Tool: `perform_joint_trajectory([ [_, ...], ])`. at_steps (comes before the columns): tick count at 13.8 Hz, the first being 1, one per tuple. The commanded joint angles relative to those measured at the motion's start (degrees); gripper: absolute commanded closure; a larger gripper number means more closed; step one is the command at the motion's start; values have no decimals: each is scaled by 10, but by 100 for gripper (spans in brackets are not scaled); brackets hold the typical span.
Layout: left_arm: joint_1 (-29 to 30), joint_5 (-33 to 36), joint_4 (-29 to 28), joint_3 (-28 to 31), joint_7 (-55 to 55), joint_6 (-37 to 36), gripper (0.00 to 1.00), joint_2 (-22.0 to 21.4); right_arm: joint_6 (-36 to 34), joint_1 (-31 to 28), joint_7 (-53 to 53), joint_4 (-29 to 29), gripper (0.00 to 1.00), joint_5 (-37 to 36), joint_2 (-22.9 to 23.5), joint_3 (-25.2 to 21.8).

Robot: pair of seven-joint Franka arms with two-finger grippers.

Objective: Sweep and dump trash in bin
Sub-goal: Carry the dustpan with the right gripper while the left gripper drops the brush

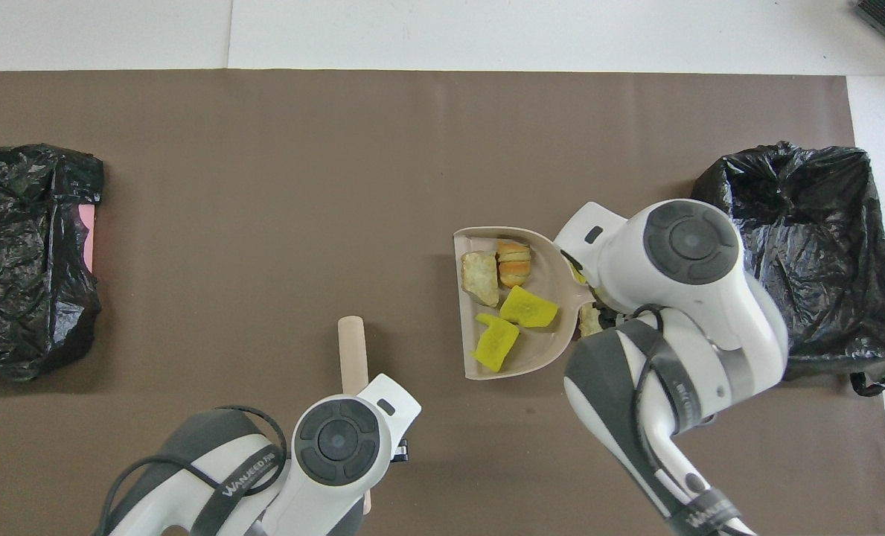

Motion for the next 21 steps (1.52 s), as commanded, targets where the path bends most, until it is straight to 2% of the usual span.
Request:
perform_joint_trajectory([
  [1,-52,-4,-50,8,-51,38,100,-41,-12,-73,-70,11,100,-6,-7,6],
  [4,-90,-40,-68,7,-70,55,100,-45,4,-162,-134,12,100,-2,-5,6],
  [8,-104,-75,-80,7,-63,73,100,-48,86,-258,-229,12,100,-11,1,6],
  [12,-103,-80,-80,8,-56,73,100,-44,139,-283,-282,11,100,-41,2,5],
  [13,-100,-80,-80,8,-45,70,94,-44,144,-289,-293,10,100,-57,2,5],
  [15,-91,-80,-78,10,-32,67,43,-39,160,-312,-325,4,100,-64,1,5],
  [16,-82,-80,-78,9,-20,65,27,-38,187,-317,-348,-1,100,-64,0,5],
  [17,-79,-80,-76,10,1,64,0,-37,209,-321,-366,-6,100,-64,0,5],
  [21,-12,-71,-19,12,104,50,0,1,284,-320,-370,-26,100,-93,-2,5],
])
